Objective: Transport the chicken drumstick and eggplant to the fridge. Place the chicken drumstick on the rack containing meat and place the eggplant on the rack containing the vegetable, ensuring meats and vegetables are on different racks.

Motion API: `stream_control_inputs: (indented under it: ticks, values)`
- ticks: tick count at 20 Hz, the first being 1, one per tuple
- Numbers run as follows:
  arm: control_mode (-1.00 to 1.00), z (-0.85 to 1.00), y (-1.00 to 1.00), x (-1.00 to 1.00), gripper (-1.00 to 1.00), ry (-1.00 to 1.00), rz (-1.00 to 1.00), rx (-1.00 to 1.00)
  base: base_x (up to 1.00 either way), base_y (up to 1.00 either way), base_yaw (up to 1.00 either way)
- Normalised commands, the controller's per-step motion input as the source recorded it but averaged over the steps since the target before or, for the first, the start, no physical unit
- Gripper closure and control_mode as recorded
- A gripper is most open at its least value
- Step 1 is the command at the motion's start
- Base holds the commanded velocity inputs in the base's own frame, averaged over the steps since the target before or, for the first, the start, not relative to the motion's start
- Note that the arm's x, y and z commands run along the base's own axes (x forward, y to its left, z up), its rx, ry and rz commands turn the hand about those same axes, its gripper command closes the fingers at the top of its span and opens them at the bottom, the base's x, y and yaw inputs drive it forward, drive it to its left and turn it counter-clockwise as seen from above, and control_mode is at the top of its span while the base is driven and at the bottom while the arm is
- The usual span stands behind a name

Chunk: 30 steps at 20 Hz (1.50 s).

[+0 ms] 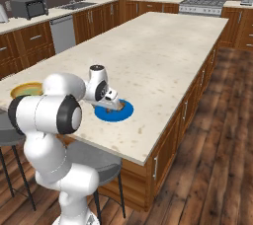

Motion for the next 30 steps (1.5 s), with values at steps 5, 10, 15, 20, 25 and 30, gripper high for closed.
stream_control_inputs:
  ticks: [5,10,15,20,25,30]
  values:
    - [-1.00,-0.43,0.07,0.40,-1.00,-0.03,0.01,0.00,0.00,0.00,0.00]
    - [-1.00,-0.21,0.02,0.36,-1.00,-0.09,0.01,0.00,0.00,0.00,0.00]
    - [-1.00,-0.24,0.00,0.52,-1.00,0.00,0.00,0.00,0.00,0.00,0.00]
    - [-1.00,-0.11,0.00,0.39,-1.00,0.00,0.00,0.00,0.00,0.00,0.00]
    - [-1.00,-0.17,0.00,0.05,-1.00,0.01,0.00,0.02,0.00,0.00,0.00]
    - [-1.00,-0.17,0.00,0.00,-1.00,0.00,0.00,0.01,0.00,0.00,0.00]
